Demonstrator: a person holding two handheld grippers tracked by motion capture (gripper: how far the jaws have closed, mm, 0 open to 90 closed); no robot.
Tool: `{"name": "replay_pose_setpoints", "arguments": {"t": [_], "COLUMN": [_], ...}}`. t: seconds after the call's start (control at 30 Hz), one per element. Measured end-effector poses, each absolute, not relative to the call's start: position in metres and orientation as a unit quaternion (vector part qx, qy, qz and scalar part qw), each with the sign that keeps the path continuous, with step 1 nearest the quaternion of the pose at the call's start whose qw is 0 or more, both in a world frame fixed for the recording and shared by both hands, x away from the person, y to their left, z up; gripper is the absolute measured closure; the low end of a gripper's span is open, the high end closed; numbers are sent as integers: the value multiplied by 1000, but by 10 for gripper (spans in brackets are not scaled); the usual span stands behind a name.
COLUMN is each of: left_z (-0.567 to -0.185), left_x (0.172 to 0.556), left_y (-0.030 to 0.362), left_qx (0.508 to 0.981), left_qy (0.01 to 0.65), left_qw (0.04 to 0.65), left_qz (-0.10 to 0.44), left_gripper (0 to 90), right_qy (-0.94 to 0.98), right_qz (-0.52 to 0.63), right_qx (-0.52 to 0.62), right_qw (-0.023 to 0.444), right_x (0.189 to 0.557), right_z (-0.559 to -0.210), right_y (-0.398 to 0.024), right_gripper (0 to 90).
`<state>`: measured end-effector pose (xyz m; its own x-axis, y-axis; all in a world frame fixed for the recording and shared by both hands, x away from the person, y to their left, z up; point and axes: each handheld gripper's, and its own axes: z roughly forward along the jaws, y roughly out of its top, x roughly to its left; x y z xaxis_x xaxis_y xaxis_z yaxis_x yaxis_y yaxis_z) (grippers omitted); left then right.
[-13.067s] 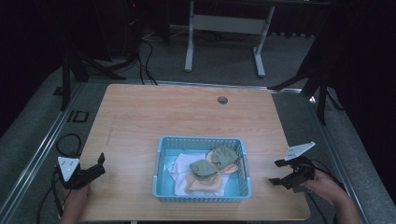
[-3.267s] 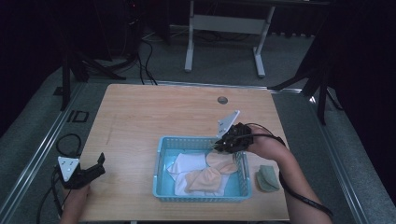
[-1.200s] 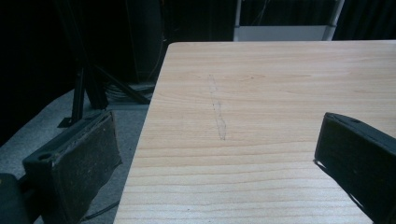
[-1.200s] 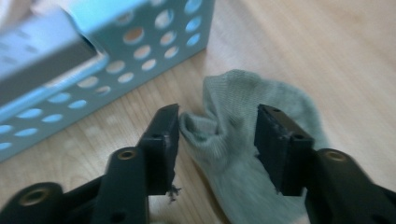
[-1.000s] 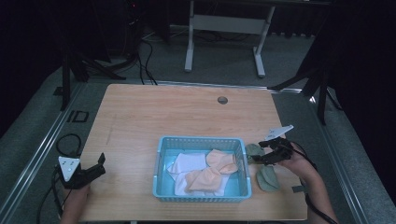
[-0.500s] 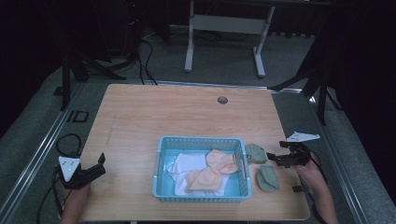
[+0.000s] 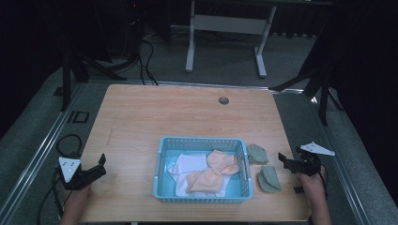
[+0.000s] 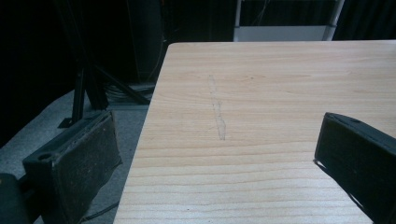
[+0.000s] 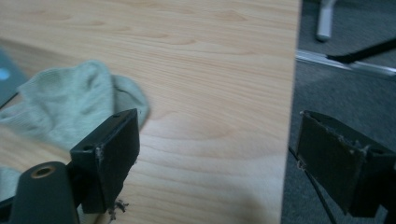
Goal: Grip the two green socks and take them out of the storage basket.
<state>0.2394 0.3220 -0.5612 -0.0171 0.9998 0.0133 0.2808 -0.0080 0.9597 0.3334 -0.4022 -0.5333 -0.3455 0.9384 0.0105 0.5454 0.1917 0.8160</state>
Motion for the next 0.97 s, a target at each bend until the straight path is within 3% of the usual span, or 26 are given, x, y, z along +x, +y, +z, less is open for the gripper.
{"name": "replay_pose_setpoints", "arguments": {"t": [0.43, 0.97], "left_z": [-561, -561], "left_x": [239, 240], "left_y": [322, 322], "left_qx": [565, 565], "left_qy": [566, 567], "left_qw": [418, 417], "left_qz": [431, 430], "left_gripper": [4, 5], "right_qy": [642, 649], "right_qz": [375, 363], "right_qx": [577, 579], "right_qw": [338, 334], "right_x": [303, 297], "right_z": [-537, -547], "right_y": [-411, -416], "right_gripper": [136, 139]}}
